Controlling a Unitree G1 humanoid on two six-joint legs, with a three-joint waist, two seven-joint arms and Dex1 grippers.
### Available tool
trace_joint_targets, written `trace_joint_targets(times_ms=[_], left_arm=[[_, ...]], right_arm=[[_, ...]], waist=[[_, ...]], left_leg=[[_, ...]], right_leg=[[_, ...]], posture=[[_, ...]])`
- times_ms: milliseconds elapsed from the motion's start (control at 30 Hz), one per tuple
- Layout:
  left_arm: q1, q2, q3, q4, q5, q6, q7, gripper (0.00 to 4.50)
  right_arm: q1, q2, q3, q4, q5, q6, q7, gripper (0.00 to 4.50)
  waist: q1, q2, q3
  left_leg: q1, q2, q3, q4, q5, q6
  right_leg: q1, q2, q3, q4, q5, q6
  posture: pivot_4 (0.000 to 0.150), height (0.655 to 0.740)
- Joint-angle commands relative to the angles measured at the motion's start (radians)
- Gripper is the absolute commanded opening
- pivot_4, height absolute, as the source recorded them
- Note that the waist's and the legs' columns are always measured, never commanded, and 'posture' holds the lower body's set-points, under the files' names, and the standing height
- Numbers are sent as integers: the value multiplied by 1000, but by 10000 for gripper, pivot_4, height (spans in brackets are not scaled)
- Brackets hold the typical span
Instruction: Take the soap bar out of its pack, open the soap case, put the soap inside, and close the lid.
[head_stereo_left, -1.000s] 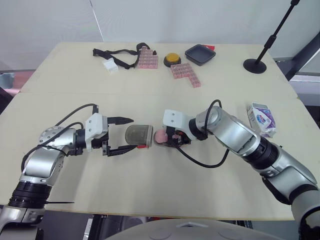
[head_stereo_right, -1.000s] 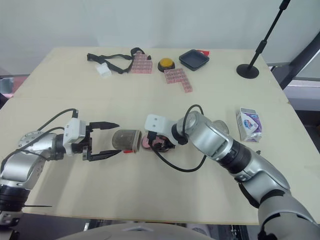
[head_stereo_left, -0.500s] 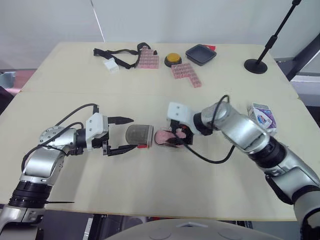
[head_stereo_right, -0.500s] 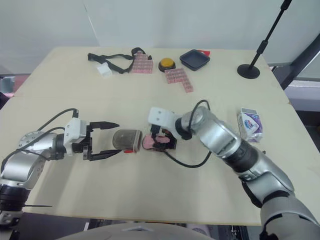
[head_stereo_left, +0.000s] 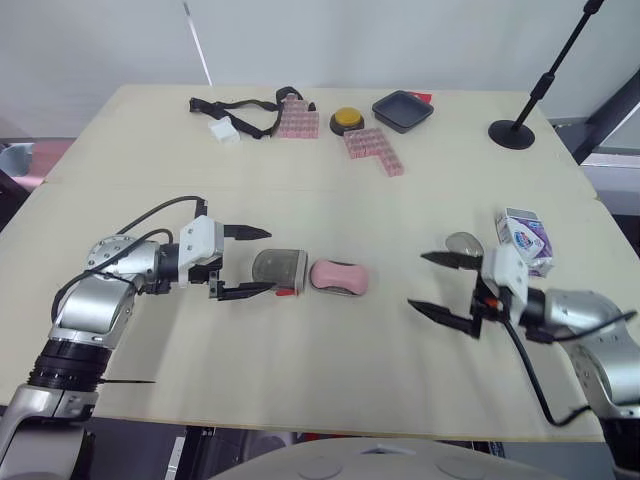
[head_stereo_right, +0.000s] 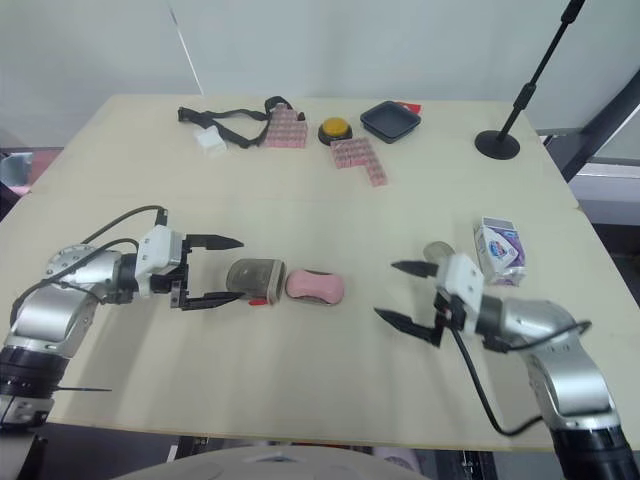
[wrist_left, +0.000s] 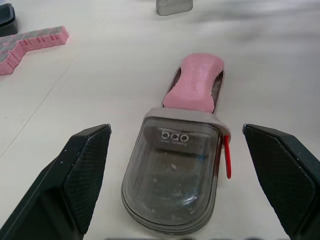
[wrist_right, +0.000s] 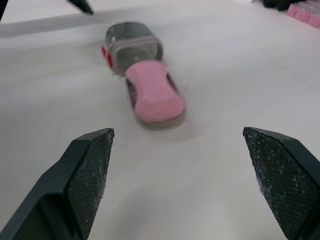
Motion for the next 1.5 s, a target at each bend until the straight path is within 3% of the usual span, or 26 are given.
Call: trace_joint_targets(times_ms=[33, 600, 867, 1500], left_arm=[[-30, -1, -13, 20, 12, -25, -21, 45000], [-277, 4, -167, 318, 185, -130, -187, 45000], [-283, -15, -212, 334, 224, -107, -180, 45000], [-272, -71, -218, 398, 279, -253, -132, 45000]], right_arm=[[35, -1, -10, 51, -2, -142, 56, 44345], [55, -42, 20, 123, -2, -252, 74, 44345], [59, -55, 23, 112, -1, -245, 60, 44345], [49, -79, 41, 110, -7, -233, 46, 44345]], waist=[[-6, 0, 0], [-8, 0, 0], [-7, 0, 0], [-5, 0, 0]], left_leg=[[0, 0, 0, 0, 0, 0], [1, -1, -1, 0, 1, 4], [0, -1, -1, 0, 0, 5], [0, -1, -1, 1, -2, 10]], right_leg=[[0, 0, 0, 0, 0, 0], [1, -2, -1, 0, 0, 0], [1, -2, -1, 0, 0, -1], [1, -3, -2, 0, 0, -1]], posture=[[1500, 7400], [1500, 7400], [1500, 7400], [1500, 7400]])
